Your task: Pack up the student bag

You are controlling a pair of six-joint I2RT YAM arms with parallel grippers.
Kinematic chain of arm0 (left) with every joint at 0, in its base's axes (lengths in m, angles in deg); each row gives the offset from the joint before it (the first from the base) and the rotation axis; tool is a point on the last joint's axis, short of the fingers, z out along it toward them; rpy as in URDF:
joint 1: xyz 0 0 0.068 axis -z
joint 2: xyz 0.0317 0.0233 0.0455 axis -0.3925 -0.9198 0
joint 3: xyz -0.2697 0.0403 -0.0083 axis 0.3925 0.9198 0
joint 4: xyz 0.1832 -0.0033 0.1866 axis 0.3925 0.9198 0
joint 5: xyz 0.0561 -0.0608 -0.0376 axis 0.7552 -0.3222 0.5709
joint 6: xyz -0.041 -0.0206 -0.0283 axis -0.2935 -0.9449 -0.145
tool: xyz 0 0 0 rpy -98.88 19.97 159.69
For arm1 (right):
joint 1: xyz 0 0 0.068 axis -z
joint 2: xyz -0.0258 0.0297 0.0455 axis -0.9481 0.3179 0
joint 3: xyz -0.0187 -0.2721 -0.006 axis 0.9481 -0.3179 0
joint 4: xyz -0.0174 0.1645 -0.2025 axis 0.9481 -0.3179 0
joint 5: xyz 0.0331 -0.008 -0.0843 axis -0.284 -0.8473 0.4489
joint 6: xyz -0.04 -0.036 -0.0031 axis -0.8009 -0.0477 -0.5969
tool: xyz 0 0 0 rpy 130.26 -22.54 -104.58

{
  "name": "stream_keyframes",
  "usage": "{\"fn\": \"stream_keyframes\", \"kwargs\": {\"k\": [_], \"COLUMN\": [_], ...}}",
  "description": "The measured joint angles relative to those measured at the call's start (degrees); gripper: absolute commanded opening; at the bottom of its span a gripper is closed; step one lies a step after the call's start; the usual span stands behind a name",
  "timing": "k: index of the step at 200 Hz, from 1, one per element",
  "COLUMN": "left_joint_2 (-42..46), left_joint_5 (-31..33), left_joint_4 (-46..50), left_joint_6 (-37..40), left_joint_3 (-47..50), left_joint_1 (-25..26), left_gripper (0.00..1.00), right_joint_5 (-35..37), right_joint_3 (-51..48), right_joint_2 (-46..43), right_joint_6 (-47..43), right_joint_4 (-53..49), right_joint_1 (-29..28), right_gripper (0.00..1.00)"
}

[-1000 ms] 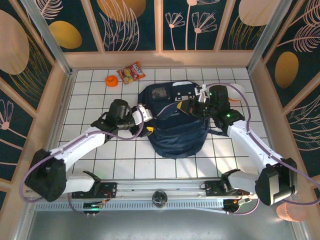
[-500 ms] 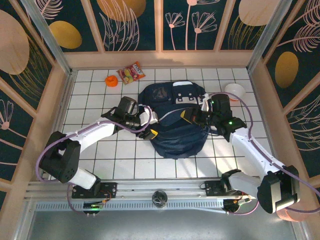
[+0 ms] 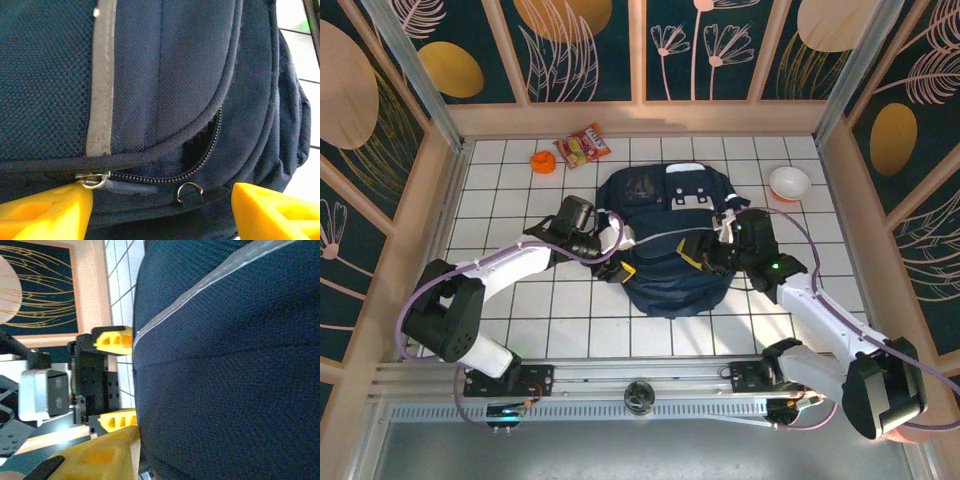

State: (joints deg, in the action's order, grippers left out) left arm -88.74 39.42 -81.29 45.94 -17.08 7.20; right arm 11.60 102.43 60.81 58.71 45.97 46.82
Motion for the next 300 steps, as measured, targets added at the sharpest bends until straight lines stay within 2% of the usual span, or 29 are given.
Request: {"fn": "stream_keyframes", "kwargs": {"k": [27, 50, 79, 96, 168, 203, 223, 242, 269, 300], "left_joint_2": [0.6, 0.2, -2.2, -2.7, -2.7, -2.7, -2.6, -1.1, 4.9, 8.3], "left_joint_5": [0.4, -0.5, -3.1, -4.2, -6.2, -5.6, -5.7, -5.3, -1.2, 5.5], "left_joint_4": [-2.5, -3.9, -3.0, -1.9, 1.0, 0.8, 0.5, 0.2, -0.9, -2.8], "left_joint_6": [-2.1, -3.0, -3.1, -2.8, -2.8, -3.6, -3.8, -3.7, -2.2, 3.5], "left_joint_3": [0.7, 0.7, -0.6, -1.0, -0.9, -0.2, 0.3, 1.7, 4.6, 3.9], "left_joint_1": [-0.4, -1.4, -1.9, -1.9, -2.0, -2.0, -2.0, -2.0, -2.0, -2.6], "left_gripper": [0.72, 0.61, 0.56, 0.47, 0.24, 0.19, 0.23, 0.45, 0.61, 0.72], "right_joint_5": [1.1, 1.9, 2.7, 3.3, 4.2, 4.8, 5.0, 5.0, 4.6, 2.1], "right_joint_3": [-0.9, -0.9, -1.0, -1.2, -1.2, -2.1, -2.2, -2.2, -1.5, 1.6], "right_joint_2": [0.0, 0.0, 0.0, 0.0, 0.3, 0.3, 0.3, 0.3, 0.3, 1.7], "right_joint_6": [1.9, 2.8, 2.9, 2.9, 3.1, 3.1, 3.1, 2.7, 1.0, -2.7], "right_joint_4": [2.9, 4.9, 5.3, 5.6, 6.3, 6.2, 6.2, 6.1, 4.5, 0.5], "right_joint_1": [-0.5, -0.7, -0.7, -0.7, -1.0, -1.1, -1.3, -1.3, -0.7, 1.3], "right_gripper": [0.34, 0.34, 0.33, 0.3, 0.22, 0.19, 0.19, 0.14, 0.06, 0.02]}}
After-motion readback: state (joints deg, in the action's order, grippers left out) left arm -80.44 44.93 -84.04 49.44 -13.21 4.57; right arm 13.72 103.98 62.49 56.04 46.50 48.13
